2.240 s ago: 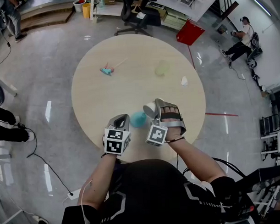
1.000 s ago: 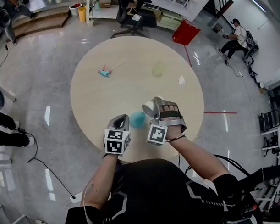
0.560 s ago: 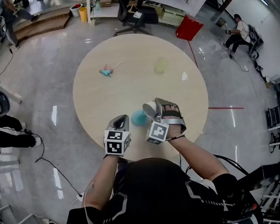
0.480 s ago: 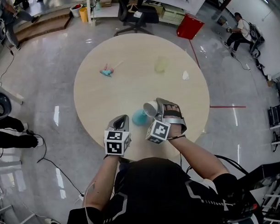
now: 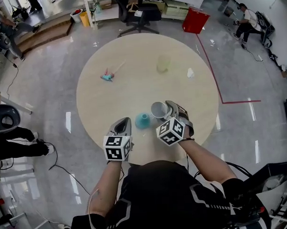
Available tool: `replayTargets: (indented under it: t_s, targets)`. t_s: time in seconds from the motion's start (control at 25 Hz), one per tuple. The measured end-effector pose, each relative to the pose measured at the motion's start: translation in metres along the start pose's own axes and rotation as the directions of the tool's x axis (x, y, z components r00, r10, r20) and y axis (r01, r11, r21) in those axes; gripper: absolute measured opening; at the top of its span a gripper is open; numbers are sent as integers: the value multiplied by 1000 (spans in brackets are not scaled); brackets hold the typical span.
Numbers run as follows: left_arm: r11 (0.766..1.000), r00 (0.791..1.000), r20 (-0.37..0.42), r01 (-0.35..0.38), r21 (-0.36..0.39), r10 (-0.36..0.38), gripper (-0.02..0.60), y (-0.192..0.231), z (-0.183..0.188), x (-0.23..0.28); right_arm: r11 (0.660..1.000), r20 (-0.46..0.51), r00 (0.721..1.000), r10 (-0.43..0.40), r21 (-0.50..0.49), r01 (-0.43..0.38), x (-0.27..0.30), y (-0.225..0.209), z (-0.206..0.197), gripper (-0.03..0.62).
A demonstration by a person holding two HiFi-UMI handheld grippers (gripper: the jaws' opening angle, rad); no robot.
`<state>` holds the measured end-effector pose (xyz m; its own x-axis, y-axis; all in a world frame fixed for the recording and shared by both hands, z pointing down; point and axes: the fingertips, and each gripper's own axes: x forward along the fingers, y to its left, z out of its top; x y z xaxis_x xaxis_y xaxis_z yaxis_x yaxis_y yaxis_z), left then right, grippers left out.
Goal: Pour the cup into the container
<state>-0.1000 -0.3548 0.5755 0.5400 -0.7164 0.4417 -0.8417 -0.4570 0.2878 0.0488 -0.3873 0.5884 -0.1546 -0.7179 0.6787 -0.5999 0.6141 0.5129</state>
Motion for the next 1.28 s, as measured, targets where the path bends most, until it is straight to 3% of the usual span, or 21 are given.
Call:
replayTargets:
  t_s: [0.2,0.36,0.52,0.72,0.88,1.04,1.28]
  targets:
    - [1000,1000,29,7,-2,-7,-11,-9,11,-1,985,51,996,68,154,-75,-5,-6,-11,310]
    - [1000,1000,27,-5,-10,5,-11,-8,14,3,949,119,988,93,291,-125,-5,-18,-15,310]
    - [999,999,-10,-37,-2,37,-11,-5,8,9,942,131,990,58,320,-98,-1,-36,-32,310]
    - [998,998,-31,-48,-27,47,-11,-5,1,13,918,149,985,89,370,-139,10,-38,-55,310]
    - [997,996,-68,-69,-45,66,-11,-7,-9,15,888,129,983,134,425,-177,24,-29,-80,311]
    - [997,994,-90,-70,-14,69,-11,-11,-15,20,841,129,975,180,494,-221,44,-15,-104,310]
    - [993,986,-125,-115,-39,110,-11,8,-34,28,808,166,968,191,534,-251,68,3,-124,310]
